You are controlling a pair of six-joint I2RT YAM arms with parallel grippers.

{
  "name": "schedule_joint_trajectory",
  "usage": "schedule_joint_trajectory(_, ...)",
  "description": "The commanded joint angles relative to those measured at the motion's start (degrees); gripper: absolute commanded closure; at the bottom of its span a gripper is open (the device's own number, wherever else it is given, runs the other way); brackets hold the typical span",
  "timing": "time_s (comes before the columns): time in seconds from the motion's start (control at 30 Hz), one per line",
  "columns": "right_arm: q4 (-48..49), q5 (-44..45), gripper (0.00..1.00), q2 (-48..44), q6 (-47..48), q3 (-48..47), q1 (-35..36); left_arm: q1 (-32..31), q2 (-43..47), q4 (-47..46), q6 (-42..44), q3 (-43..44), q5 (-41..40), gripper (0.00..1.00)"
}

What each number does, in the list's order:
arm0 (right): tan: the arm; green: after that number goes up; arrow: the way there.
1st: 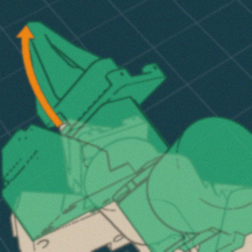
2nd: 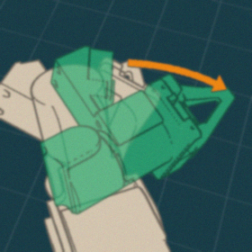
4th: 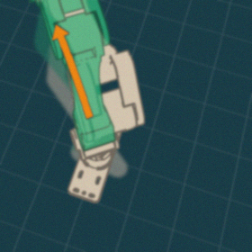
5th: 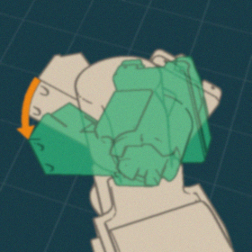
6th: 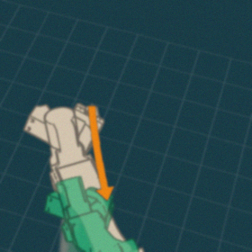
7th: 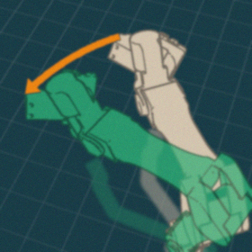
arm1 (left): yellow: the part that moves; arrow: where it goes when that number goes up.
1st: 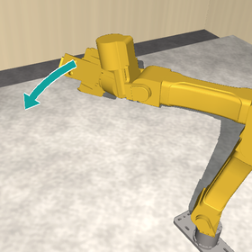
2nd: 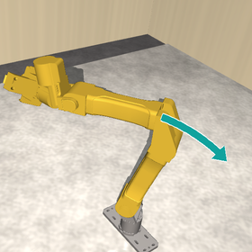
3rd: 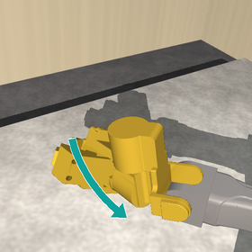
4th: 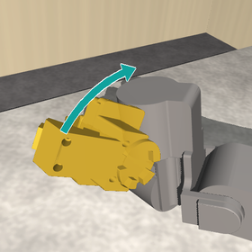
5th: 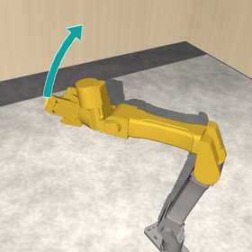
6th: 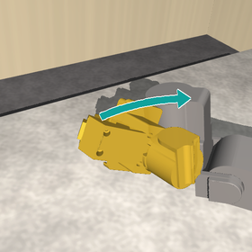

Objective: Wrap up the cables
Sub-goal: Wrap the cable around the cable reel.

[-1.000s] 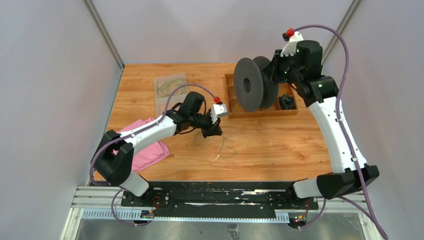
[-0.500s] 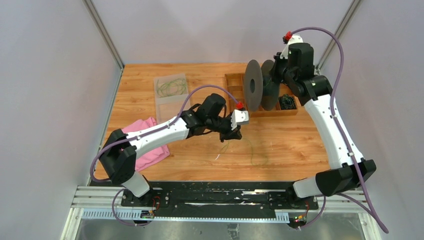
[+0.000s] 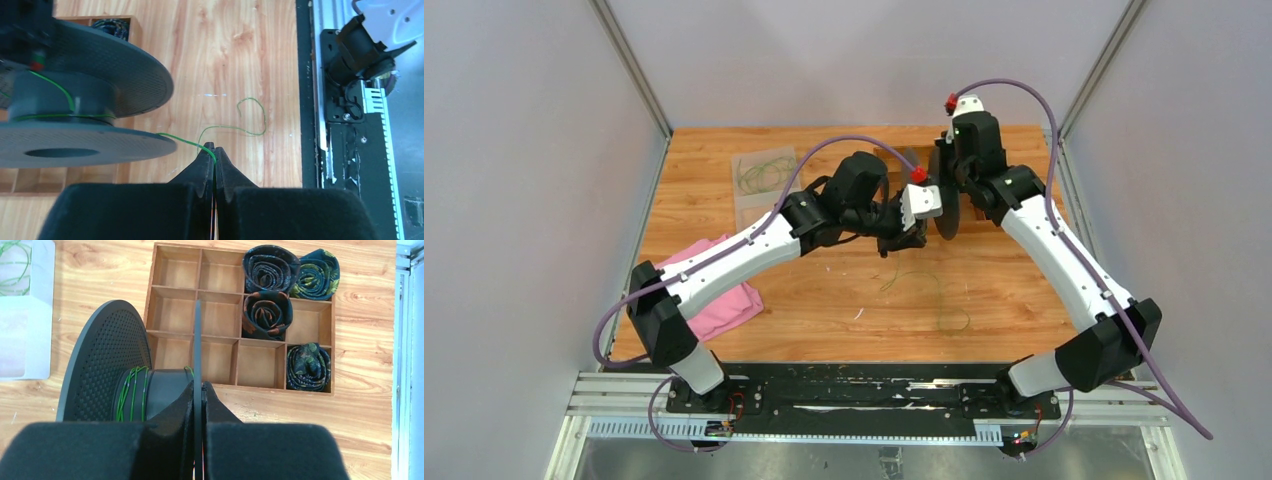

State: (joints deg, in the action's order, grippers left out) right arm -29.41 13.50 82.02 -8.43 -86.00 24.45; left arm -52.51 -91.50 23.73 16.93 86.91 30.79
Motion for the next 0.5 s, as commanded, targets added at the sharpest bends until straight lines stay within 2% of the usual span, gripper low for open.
schedule_joint_trajectory(0.0,8.73,5.90,0.99,-1.98,5.22,2.43,2.53,-0.62,-1.03,5.91,0.12,5.40,-1.89,0.99)
schedule_joint_trajectory(0.23,11.52,3.67,0.99,-3.83,8.14,7.54,4.00,0.14,0.20,7.32,0.27,7.40,-6.55,0.99)
schedule_joint_trajectory(0.47,14.04,-0.12,0.99,-5.84,10.91,12.01,4.85,2.61,0.93,6.51,-0.40,8.58,-7.32,0.96)
